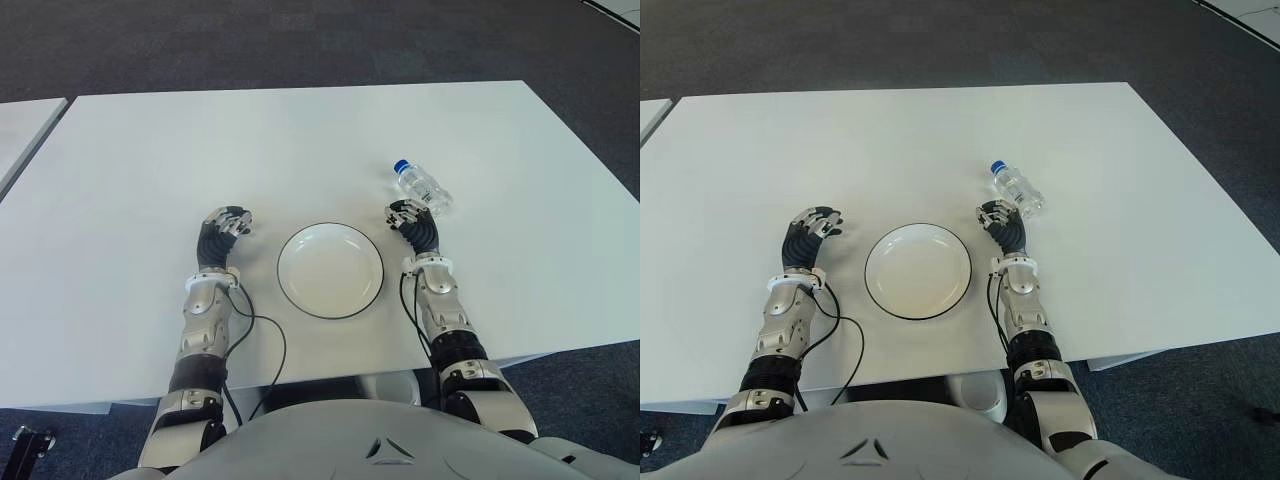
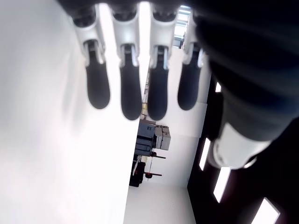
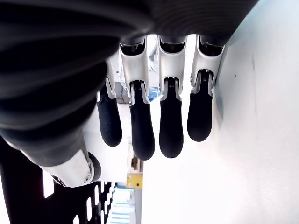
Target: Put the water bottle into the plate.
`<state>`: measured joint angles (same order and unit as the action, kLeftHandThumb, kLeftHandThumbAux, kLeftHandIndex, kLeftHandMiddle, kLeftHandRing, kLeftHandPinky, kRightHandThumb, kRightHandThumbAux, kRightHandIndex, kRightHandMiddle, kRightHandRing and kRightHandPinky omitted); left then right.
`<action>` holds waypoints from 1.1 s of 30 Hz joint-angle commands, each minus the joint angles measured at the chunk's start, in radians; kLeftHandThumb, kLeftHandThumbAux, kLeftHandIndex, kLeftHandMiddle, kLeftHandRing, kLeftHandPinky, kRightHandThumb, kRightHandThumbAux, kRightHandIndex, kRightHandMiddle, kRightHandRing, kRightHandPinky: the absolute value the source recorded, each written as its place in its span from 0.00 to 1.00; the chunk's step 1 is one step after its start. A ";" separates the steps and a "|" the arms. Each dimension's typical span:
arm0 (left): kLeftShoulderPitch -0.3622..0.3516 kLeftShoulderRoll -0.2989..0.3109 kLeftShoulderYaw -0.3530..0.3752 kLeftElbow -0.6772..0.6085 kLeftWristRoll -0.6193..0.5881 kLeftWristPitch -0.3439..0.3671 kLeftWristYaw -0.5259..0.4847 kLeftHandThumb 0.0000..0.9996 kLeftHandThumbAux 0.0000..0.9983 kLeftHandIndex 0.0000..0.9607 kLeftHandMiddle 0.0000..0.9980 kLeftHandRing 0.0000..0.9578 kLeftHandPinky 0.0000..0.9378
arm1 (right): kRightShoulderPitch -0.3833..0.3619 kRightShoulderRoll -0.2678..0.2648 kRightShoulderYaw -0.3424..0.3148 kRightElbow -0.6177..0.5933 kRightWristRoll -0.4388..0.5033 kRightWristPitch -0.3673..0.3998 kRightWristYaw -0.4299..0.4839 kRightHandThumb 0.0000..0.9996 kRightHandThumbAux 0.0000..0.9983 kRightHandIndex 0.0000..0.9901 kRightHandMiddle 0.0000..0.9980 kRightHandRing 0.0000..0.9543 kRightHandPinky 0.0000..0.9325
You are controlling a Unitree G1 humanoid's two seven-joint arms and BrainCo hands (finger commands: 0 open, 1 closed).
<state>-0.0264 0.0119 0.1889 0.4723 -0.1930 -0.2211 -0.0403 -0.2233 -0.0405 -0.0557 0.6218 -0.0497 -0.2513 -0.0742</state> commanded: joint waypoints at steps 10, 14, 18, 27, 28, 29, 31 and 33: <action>0.037 -0.011 0.003 0.085 -0.004 0.062 -0.005 0.70 0.72 0.43 0.43 0.46 0.47 | 0.047 0.021 0.035 -0.152 -0.034 0.021 -0.030 0.70 0.73 0.43 0.53 0.56 0.58; 0.037 -0.007 0.000 0.085 0.004 0.061 -0.001 0.70 0.72 0.43 0.43 0.46 0.47 | 0.038 0.014 0.046 -0.200 -0.078 -0.015 -0.069 0.71 0.73 0.43 0.54 0.57 0.60; 0.037 -0.007 -0.001 0.084 0.006 0.063 0.002 0.70 0.72 0.43 0.42 0.46 0.47 | 0.029 0.001 0.059 -0.203 -0.148 -0.061 -0.135 0.71 0.73 0.43 0.55 0.58 0.60; 0.036 -0.008 0.004 0.089 -0.002 0.058 -0.002 0.70 0.72 0.43 0.43 0.46 0.48 | -0.006 -0.065 0.124 -0.237 -0.430 -0.089 -0.372 0.70 0.73 0.43 0.54 0.58 0.56; 0.036 -0.008 0.004 0.089 -0.003 0.057 -0.003 0.70 0.72 0.43 0.43 0.46 0.48 | -0.009 -0.070 0.131 -0.241 -0.452 -0.081 -0.388 0.70 0.73 0.42 0.50 0.53 0.51; 0.037 -0.008 0.004 0.089 -0.003 0.057 -0.004 0.70 0.72 0.43 0.43 0.46 0.48 | -0.016 -0.080 0.139 -0.243 -0.479 -0.070 -0.405 0.70 0.73 0.42 0.48 0.51 0.49; 0.038 -0.008 0.004 0.088 -0.004 0.057 -0.005 0.70 0.72 0.43 0.43 0.46 0.48 | -0.040 -0.100 0.152 -0.238 -0.523 -0.050 -0.430 0.69 0.73 0.41 0.37 0.40 0.41; 0.040 -0.009 0.004 0.086 -0.004 0.058 -0.005 0.70 0.72 0.43 0.43 0.46 0.48 | -0.072 -0.119 0.160 -0.219 -0.557 -0.030 -0.451 0.56 0.69 0.23 0.20 0.23 0.27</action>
<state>-0.0395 0.0165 0.1923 0.4889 -0.1960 -0.2279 -0.0417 -0.2442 -0.1329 0.0873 0.3841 -0.5487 -0.3191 -0.4926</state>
